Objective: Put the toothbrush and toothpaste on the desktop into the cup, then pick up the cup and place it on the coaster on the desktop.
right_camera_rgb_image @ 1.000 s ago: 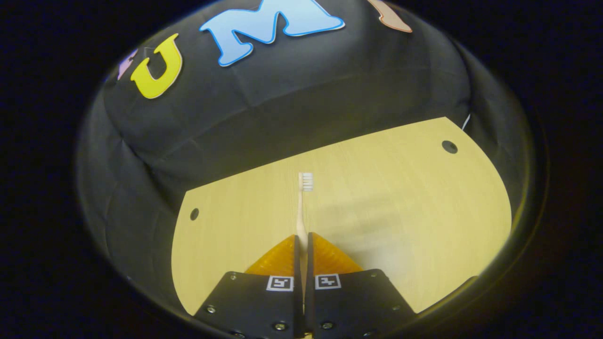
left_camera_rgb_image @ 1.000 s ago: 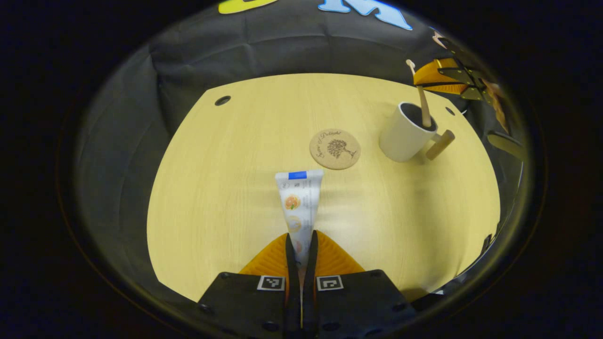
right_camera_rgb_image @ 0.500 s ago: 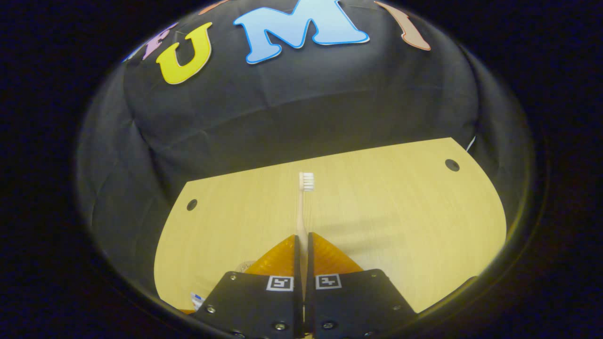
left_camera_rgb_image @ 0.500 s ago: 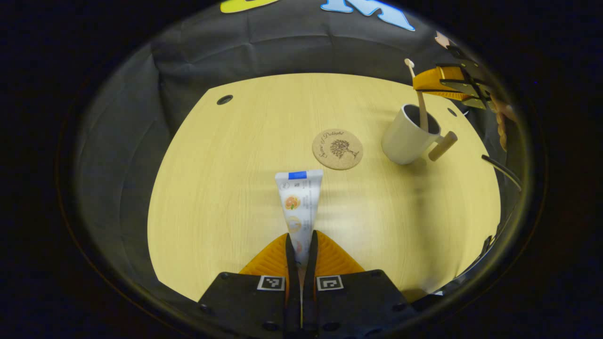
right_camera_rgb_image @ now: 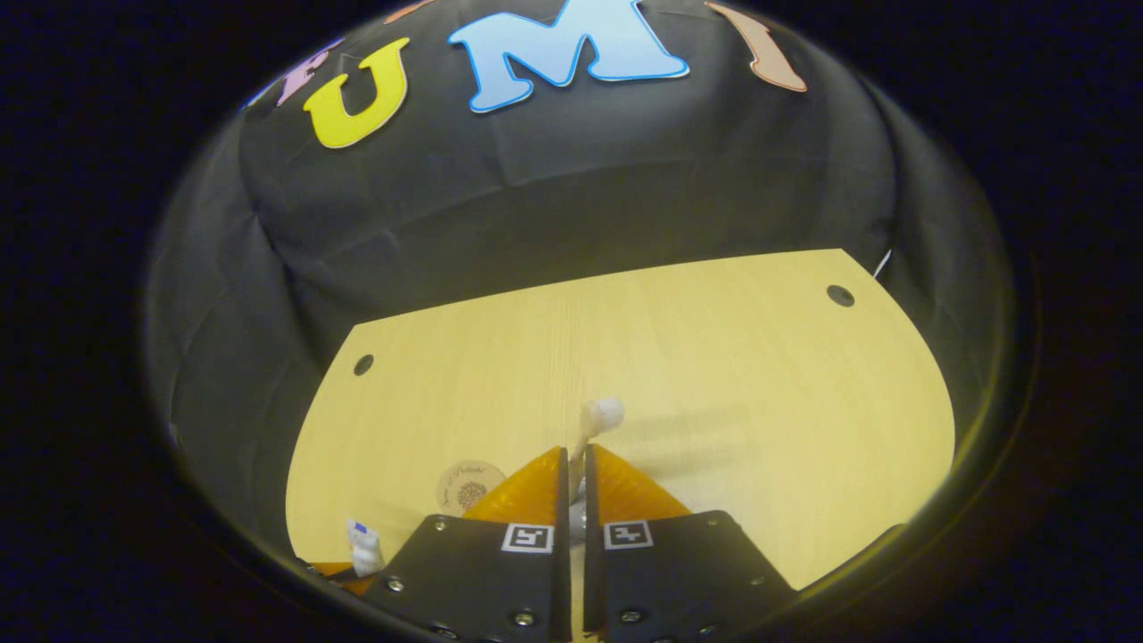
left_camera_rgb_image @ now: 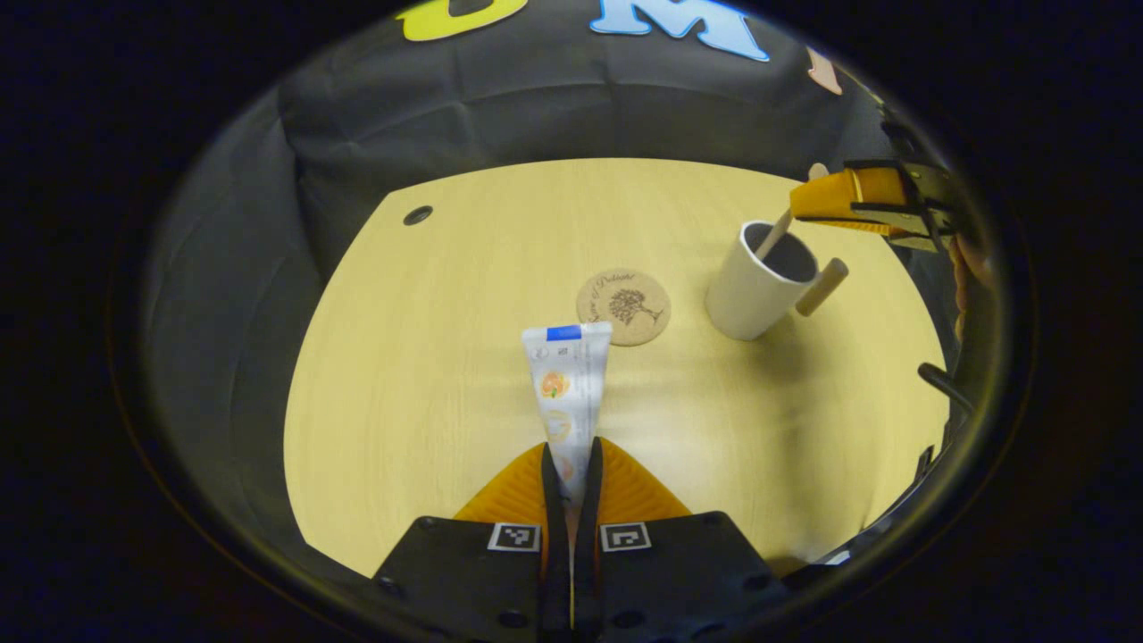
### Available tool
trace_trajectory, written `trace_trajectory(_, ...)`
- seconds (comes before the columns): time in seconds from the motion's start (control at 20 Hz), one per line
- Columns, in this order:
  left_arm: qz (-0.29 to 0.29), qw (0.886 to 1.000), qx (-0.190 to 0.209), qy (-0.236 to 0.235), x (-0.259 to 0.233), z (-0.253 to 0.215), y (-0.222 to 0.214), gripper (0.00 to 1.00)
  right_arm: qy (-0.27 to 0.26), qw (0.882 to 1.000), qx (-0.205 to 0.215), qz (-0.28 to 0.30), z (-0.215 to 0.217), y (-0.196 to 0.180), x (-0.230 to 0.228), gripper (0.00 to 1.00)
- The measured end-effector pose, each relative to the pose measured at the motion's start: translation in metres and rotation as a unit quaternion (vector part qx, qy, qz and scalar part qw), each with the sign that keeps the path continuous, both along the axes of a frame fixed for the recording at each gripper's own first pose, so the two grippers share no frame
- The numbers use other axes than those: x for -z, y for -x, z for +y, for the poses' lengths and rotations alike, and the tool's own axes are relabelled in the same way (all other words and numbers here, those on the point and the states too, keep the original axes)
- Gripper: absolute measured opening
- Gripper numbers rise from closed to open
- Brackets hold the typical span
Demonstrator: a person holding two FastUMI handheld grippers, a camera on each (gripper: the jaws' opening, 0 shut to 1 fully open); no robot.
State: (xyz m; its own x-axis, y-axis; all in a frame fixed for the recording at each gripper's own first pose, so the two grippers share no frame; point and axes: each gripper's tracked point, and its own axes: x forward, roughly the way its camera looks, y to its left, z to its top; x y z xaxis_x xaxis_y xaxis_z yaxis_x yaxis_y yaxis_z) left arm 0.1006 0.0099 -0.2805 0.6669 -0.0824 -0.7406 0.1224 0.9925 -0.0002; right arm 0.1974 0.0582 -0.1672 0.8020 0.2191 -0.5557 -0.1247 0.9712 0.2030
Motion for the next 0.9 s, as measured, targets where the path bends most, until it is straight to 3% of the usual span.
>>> trace_trajectory(0.3,-0.045,0.999,0.02,0.009,-0.024,-0.029,-0.036,0.1,-0.012,1.0,0.009,0.006,-0.013,0.022,-0.001,0.06)
trace_trajectory(0.9,-0.161,0.982,0.094,0.032,-0.111,-0.131,-0.097,0.1,-0.015,0.997,0.07,0.01,-0.107,0.069,0.006,0.06)
